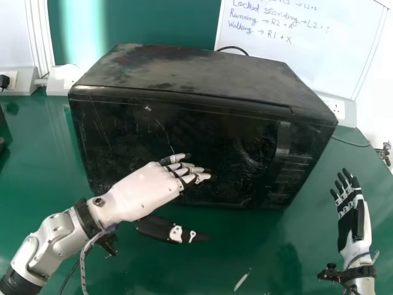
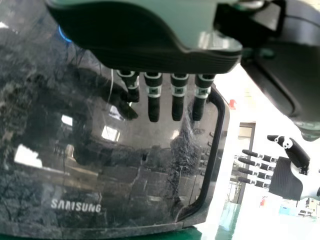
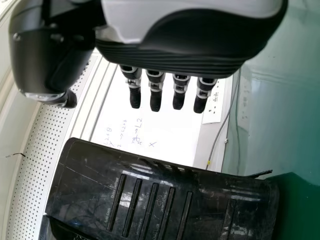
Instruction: Put biscuit inside oven
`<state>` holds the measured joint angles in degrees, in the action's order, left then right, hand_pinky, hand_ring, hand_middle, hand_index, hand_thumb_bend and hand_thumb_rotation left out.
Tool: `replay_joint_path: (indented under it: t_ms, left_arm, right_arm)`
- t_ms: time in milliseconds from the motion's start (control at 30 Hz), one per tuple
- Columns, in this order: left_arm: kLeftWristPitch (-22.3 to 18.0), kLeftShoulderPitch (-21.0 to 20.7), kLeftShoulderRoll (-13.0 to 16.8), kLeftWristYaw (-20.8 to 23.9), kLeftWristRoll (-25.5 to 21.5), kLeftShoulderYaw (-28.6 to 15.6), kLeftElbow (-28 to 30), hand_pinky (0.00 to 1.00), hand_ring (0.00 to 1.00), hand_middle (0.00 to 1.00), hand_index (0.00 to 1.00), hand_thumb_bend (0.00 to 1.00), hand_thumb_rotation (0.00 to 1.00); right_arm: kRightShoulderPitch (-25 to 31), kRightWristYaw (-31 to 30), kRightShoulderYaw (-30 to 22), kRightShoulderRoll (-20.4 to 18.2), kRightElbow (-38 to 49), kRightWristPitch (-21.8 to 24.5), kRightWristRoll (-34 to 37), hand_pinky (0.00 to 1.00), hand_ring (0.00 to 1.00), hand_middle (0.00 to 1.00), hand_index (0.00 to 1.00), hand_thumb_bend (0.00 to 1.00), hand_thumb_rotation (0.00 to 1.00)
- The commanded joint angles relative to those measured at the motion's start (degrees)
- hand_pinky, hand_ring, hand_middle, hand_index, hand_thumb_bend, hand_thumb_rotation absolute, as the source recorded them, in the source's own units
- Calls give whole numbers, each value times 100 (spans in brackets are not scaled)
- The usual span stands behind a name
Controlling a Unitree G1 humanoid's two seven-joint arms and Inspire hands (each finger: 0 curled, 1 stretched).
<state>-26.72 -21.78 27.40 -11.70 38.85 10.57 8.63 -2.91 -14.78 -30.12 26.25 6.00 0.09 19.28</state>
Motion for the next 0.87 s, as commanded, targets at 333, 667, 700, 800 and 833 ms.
replay_joint_path:
  t_ms: [333,667,700,800,833]
  left_arm:
    - [-42,248,44,99,-75,-6,214,83,93,95,94,99,100]
    - [-336,1116,156,316,-525,-527,932,79,89,93,91,94,100]
    - [-400,1213,169,359,-563,-595,985,78,88,92,91,93,100]
    - [-560,1492,190,407,-816,-774,1130,78,87,92,90,94,100]
    - [-639,1580,183,439,-921,-834,1160,78,87,92,90,95,100]
  right_arm:
    - [74,-9,-36,-16,-3,-43,13,100,100,100,100,64,51]
    - [75,1,-40,-18,12,-21,20,100,100,100,99,62,50]
    - [71,1,-40,-16,2,-21,20,100,100,100,99,61,50]
    - [55,14,-40,-19,-25,-23,13,100,100,100,99,62,50]
    - [55,-3,-38,-14,-35,-31,18,100,100,100,99,63,50]
